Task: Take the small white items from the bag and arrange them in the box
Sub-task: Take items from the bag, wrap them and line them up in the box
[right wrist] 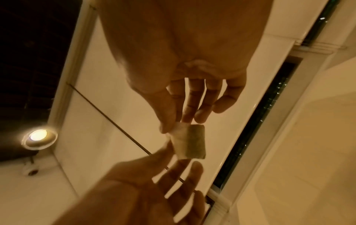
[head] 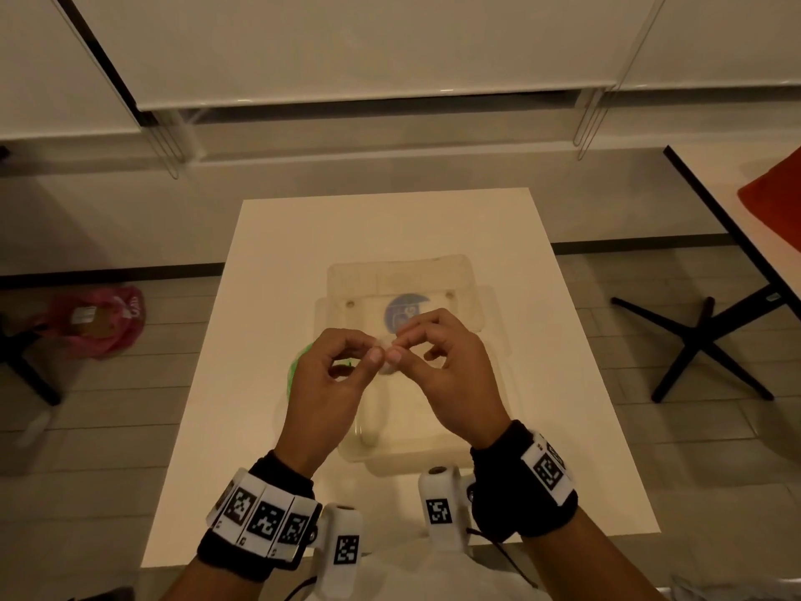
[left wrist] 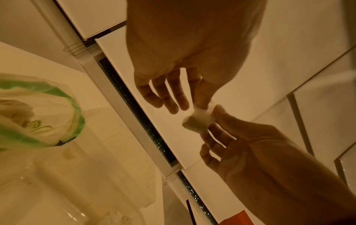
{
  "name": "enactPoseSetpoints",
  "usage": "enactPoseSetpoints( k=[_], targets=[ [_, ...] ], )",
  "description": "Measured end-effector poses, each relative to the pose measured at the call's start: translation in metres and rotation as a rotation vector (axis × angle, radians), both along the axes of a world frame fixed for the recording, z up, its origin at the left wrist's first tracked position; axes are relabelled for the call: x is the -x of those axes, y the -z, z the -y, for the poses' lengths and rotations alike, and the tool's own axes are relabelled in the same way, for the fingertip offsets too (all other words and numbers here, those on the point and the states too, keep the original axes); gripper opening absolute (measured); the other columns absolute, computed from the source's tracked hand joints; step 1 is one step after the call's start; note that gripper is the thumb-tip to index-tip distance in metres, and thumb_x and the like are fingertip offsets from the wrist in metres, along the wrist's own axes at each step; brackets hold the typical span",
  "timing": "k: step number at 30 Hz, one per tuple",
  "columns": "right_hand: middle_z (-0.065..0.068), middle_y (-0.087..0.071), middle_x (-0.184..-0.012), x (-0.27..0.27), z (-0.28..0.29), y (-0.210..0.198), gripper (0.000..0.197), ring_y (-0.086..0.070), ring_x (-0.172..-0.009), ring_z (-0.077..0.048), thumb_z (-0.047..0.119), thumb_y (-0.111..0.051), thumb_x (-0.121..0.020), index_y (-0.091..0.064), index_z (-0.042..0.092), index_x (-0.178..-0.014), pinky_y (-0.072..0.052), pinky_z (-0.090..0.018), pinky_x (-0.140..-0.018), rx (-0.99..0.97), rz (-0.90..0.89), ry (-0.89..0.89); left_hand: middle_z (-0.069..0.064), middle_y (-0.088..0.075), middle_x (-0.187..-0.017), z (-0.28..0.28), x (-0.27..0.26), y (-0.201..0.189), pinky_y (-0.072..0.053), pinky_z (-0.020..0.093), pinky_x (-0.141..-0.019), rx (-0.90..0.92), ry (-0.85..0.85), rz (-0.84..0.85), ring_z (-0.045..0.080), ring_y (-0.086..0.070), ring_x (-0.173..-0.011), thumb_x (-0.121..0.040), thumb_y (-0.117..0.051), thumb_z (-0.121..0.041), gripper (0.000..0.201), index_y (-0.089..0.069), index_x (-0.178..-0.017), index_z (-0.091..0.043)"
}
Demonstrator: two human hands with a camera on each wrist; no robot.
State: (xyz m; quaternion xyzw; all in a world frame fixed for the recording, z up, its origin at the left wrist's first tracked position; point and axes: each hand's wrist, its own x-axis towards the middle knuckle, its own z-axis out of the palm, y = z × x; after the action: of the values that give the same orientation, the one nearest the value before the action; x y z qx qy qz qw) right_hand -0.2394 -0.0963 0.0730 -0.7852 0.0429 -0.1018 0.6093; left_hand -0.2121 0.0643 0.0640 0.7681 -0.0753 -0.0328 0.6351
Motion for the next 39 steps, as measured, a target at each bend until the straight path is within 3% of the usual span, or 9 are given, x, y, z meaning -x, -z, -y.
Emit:
enactPoseSetpoints(
  k=[5,10,16,21,26,30,33,36,39],
  targets=[
    [0.007,-0.064,-0.1,-0.004,0.005,0.001,0.007,-0.06,-0.097,-0.005,0.021,-0.077,-0.084,-0.072,0.02,-0.079,-0.04,-0.012,-0.077,0.088,0.016,0.036,-0.002,-0.071,-0.092,0.003,-0.001,0.0,-0.056,0.046,-0.081,-0.053,-0.001,0.032,0.017,-0.068,-0.09,-0.091,-0.071,-0.015,0.003,-0.069,-0.091,-0.017],
    [0.012,-0.067,-0.104,-0.004,0.012,0.004,0.008,-0.06,-0.102,-0.001,0.024,-0.078,-0.082,-0.073,0.02,-0.077,-0.041,-0.019,-0.08,0.092,-0.054,-0.045,-0.007,-0.071,-0.088,0.005,-0.001,-0.004,-0.056,0.039,-0.077,-0.115,-0.01,0.066,0.011,-0.066,-0.085,-0.093,-0.067,-0.014,0.005,-0.067,-0.089,-0.017],
    [0.007,-0.074,-0.083,-0.008,0.017,0.01,0.004,-0.067,-0.081,-0.01,0.016,-0.075,-0.086,-0.075,0.015,-0.082,-0.052,-0.035,-0.077,-0.134,-0.097,-0.042,-0.002,-0.072,-0.087,0.004,-0.003,-0.004,-0.052,0.031,-0.077,-0.01,-0.079,-0.032,0.016,-0.067,-0.085,-0.097,-0.063,-0.019,0.009,-0.067,-0.09,-0.015],
    [0.0,-0.074,-0.084,-0.007,0.018,0.014,0.008,-0.068,-0.086,-0.02,0.02,-0.072,-0.087,-0.076,0.013,-0.085,-0.052,-0.047,-0.086,-0.242,-0.093,-0.028,-0.004,-0.072,-0.087,0.004,0.001,-0.004,-0.052,0.032,-0.081,0.007,-0.05,-0.107,0.015,-0.066,-0.084,-0.094,-0.067,-0.024,0.009,-0.071,-0.09,-0.017],
    [-0.002,-0.074,-0.085,-0.007,0.016,0.014,0.008,-0.067,-0.087,-0.02,0.016,-0.07,-0.09,-0.075,0.011,-0.086,-0.053,-0.046,-0.086,-0.236,-0.091,-0.036,-0.004,-0.07,-0.087,0.007,0.001,-0.005,-0.048,0.03,-0.077,0.041,-0.037,-0.099,0.007,-0.061,-0.079,-0.09,-0.071,-0.018,0.006,-0.07,-0.089,-0.012],
    [-0.002,-0.073,-0.087,-0.007,0.017,0.017,0.008,-0.067,-0.088,-0.02,0.016,-0.07,-0.09,-0.074,0.01,-0.087,-0.052,-0.043,-0.085,-0.263,-0.091,-0.028,-0.005,-0.071,-0.089,0.008,0.002,-0.009,-0.052,0.044,-0.077,0.005,-0.021,-0.02,0.011,-0.066,-0.086,-0.09,-0.072,-0.015,0.005,-0.07,-0.085,-0.017],
    [-0.004,-0.074,-0.089,-0.007,0.016,0.017,0.008,-0.067,-0.09,-0.023,0.016,-0.07,-0.089,-0.074,0.009,-0.089,-0.052,-0.044,-0.085,-0.27,-0.08,-0.021,-0.008,-0.07,-0.091,0.007,0.0,-0.009,-0.054,0.053,-0.078,-0.064,-0.045,0.031,0.014,-0.066,-0.088,-0.087,-0.072,-0.032,0.009,-0.069,-0.082,-0.025],
    [-0.002,-0.073,-0.086,-0.008,0.015,0.017,0.007,-0.066,-0.085,-0.016,0.014,-0.07,-0.09,-0.074,0.009,-0.087,-0.052,-0.042,-0.083,-0.24,-0.07,0.012,-0.009,-0.069,-0.096,0.009,0.002,-0.012,-0.053,0.043,-0.078,-0.073,0.012,0.088,0.012,-0.066,-0.09,-0.086,-0.065,-0.044,0.02,-0.068,-0.086,-0.025],
    [-0.01,-0.071,-0.086,-0.008,0.014,0.015,0.01,-0.063,-0.085,-0.018,0.015,-0.069,-0.091,-0.073,0.007,-0.086,-0.05,-0.039,-0.084,-0.312,-0.057,0.006,-0.004,-0.072,-0.098,0.008,0.001,-0.015,-0.051,0.03,-0.078,0.073,-0.044,-0.008,0.016,-0.067,-0.093,-0.09,-0.069,-0.038,0.023,-0.067,-0.093,-0.015]
  ],
)
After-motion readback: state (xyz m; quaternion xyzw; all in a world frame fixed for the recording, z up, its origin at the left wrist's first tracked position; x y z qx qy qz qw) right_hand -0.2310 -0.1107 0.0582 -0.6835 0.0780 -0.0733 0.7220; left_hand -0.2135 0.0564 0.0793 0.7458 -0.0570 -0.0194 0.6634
